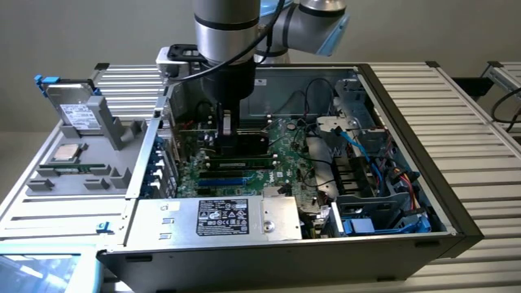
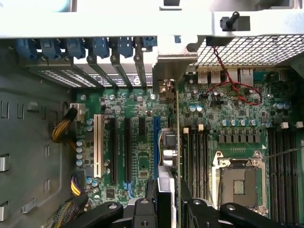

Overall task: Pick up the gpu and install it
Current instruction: 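Insert the gpu into the slot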

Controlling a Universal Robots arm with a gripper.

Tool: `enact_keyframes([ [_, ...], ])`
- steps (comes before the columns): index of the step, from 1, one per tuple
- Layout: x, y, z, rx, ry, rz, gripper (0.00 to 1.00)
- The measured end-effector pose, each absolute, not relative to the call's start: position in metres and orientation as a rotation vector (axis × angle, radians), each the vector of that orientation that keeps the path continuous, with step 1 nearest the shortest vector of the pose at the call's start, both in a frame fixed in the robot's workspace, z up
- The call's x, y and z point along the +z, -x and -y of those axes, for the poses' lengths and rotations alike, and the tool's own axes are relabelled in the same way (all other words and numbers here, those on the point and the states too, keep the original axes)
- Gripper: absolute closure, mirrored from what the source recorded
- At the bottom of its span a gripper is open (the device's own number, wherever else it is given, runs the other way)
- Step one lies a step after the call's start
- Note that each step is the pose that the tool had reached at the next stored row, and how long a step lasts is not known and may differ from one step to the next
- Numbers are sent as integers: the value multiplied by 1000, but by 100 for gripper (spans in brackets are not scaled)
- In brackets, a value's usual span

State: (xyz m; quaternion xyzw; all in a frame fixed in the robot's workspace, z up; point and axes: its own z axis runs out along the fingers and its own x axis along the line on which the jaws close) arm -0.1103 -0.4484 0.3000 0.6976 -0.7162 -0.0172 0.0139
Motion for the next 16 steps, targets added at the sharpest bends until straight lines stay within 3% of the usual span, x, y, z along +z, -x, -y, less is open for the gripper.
enact_keyframes([
  [16, 279, 112, 462, -49, -2170, 2228, 71],
])
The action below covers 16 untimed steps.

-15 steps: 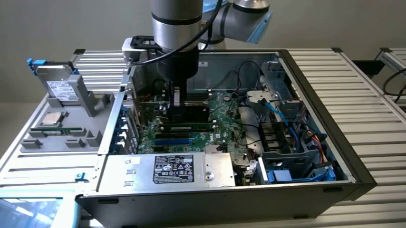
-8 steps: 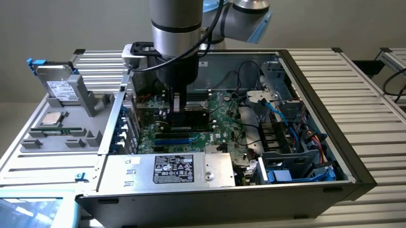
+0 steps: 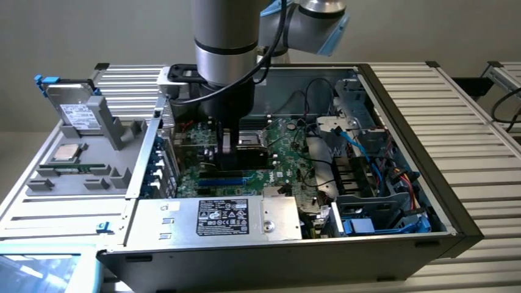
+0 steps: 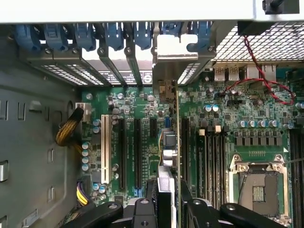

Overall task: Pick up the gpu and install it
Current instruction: 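Insert the gpu into the slot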

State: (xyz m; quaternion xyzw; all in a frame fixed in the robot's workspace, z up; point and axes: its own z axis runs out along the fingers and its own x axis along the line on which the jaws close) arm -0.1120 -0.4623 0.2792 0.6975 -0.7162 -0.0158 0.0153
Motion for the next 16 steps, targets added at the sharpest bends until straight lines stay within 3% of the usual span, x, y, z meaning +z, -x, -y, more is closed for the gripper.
enact_keyframes([
  [16, 252, 120, 462, -49, -2170, 2229, 71],
])
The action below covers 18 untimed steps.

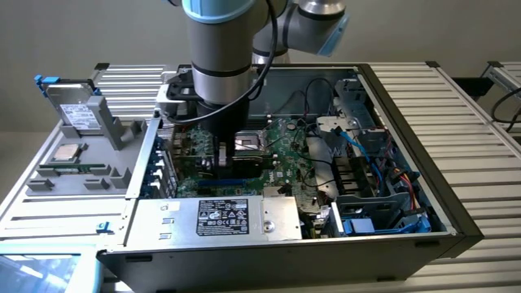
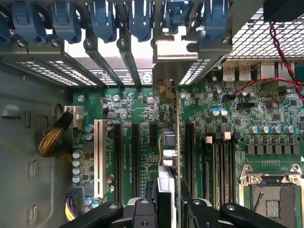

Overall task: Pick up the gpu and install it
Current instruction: 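Insert the gpu into the slot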

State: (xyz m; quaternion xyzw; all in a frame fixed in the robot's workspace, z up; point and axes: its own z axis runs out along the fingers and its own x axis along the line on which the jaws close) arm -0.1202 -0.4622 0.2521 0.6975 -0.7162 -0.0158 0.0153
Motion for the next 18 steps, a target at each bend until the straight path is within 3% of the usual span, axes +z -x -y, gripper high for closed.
enact_keyframes([
  [18, 241, 128, 456, -52, -2168, 2227, 71],
])
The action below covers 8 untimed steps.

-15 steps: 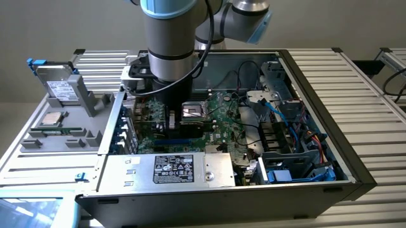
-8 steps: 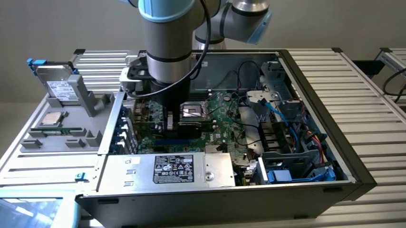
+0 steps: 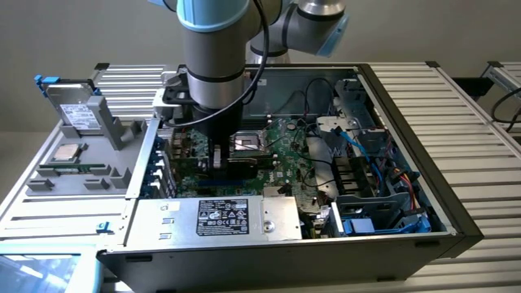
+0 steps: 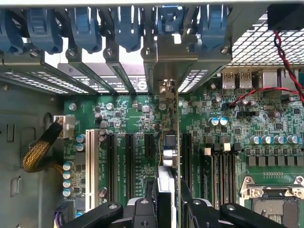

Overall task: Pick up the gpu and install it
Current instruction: 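Insert the gpu into the slot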

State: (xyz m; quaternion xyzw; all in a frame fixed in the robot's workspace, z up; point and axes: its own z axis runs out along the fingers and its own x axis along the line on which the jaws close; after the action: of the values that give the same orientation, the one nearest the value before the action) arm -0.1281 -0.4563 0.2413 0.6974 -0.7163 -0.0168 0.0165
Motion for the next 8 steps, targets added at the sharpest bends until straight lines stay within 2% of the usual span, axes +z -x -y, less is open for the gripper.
enact_keyframes([
  [8, 240, 129, 455, -52, -2168, 2227, 71],
])
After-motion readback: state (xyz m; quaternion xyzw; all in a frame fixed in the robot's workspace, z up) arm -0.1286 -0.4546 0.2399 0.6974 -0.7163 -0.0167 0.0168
